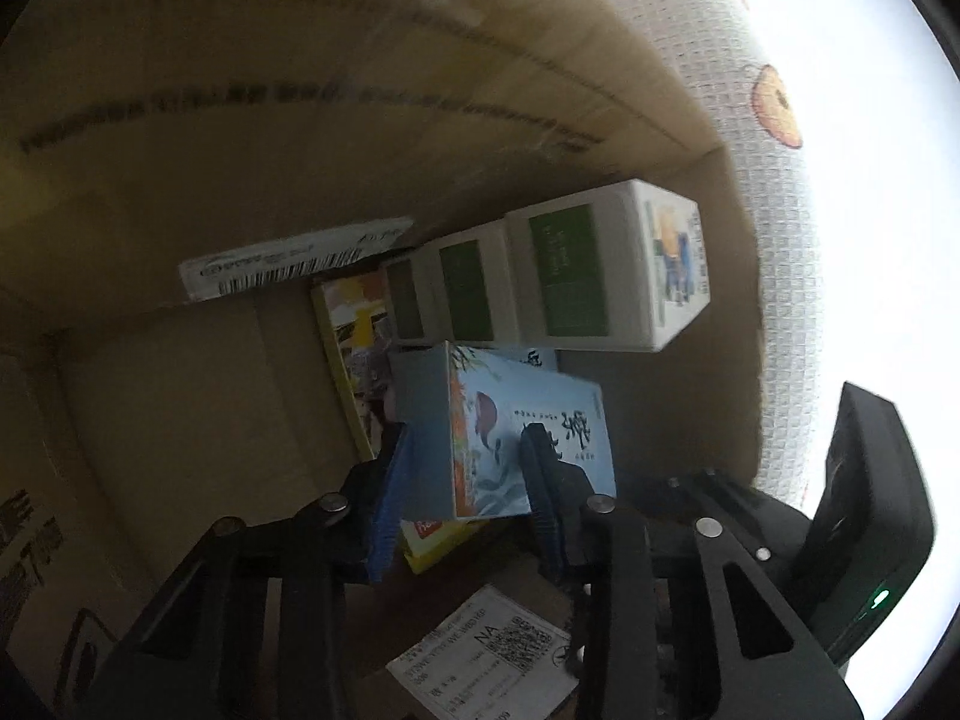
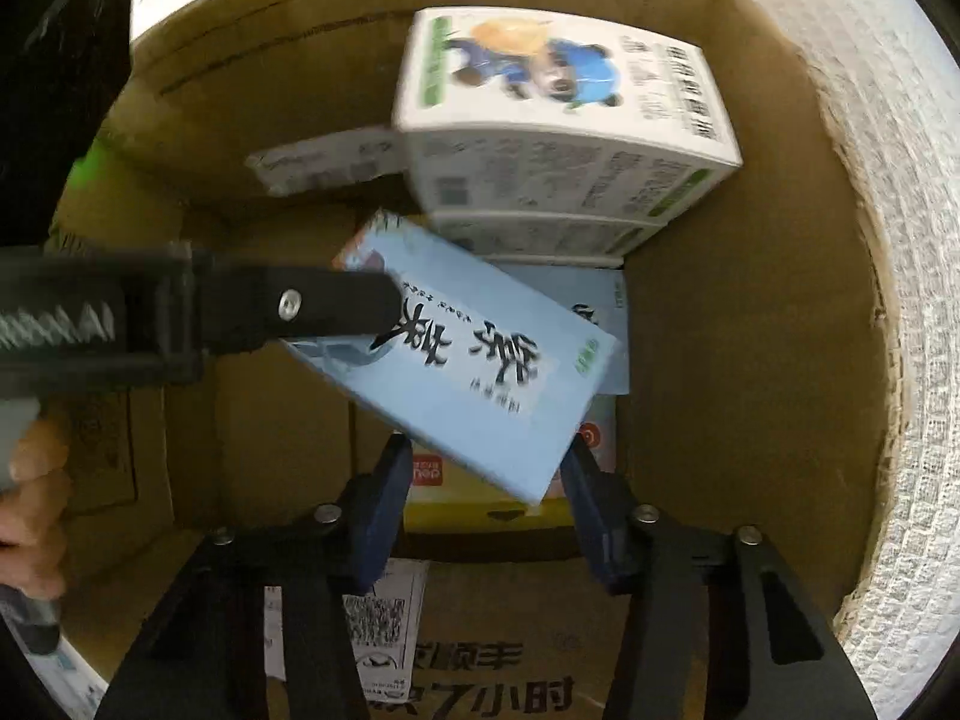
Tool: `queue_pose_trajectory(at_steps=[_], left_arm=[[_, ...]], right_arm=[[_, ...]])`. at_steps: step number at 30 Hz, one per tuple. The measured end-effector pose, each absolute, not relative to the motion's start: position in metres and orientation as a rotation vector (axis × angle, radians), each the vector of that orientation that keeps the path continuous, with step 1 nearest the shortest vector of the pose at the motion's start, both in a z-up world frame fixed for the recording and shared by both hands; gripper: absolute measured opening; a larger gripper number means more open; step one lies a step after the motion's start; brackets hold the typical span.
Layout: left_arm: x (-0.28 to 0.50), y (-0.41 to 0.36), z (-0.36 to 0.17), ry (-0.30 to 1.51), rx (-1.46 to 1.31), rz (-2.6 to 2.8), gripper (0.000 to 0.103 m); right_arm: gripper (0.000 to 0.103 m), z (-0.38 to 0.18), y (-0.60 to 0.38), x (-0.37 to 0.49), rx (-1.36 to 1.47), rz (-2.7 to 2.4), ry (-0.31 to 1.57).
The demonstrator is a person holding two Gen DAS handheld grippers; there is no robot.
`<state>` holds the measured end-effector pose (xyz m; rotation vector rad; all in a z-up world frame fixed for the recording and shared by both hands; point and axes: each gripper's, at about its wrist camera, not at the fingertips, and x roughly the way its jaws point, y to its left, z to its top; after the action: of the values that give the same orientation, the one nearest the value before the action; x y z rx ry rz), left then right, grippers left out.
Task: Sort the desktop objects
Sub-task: 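Lower the light blue box into the cardboard box and open the left tool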
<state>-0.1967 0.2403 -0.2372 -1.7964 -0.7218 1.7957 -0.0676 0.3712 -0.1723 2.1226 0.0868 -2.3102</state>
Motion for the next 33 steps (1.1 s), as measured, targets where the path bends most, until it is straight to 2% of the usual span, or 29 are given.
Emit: queue_pose_trajectory(at_steps=[6, 10, 14, 19, 24, 26, 28, 33], left_arm=[[-0.194, 0.248, -0.245, -0.741, -1.813, 1.701, 0.035], [-0.194, 0.250, -0.246, -0.716, -1.827, 1.698, 0.034], [-0.196, 0.258, -0.242, -0.721, -1.805, 1.663, 0.030], [-0.193, 0.268, -0.237, -0.662, -1.804, 1.709, 0.030], [-0.188, 0.262, -0.237, -0.716, -1.826, 1.685, 0.030], [-0.186, 0.258, -0.230, -0.709, -1.827, 1.726, 0.037], [-0.182, 0.251, -0.219, -0.736, -1.799, 1.763, 0.057], [-0.167, 0.239, -0.183, -0.708, -1.690, 1.849, 0.059]], right_arm=[[0.047, -0.162, 0.371, -0.069, 2.144, -2.375, 0.180], [0.047, -0.158, 0.372, -0.065, 2.133, -2.397, 0.130], [0.047, -0.153, 0.366, -0.055, 2.148, -2.407, 0.196], [0.047, -0.146, 0.364, -0.041, 2.147, -2.402, 0.167], [0.047, -0.141, 0.359, -0.030, 2.141, -2.411, 0.152], [0.047, -0.136, 0.356, -0.025, 2.116, -2.422, 0.122], [0.047, -0.128, 0.350, -0.019, 2.086, -2.438, 0.116], [0.048, -0.099, 0.324, -0.002, 1.985, -2.502, 0.161]])
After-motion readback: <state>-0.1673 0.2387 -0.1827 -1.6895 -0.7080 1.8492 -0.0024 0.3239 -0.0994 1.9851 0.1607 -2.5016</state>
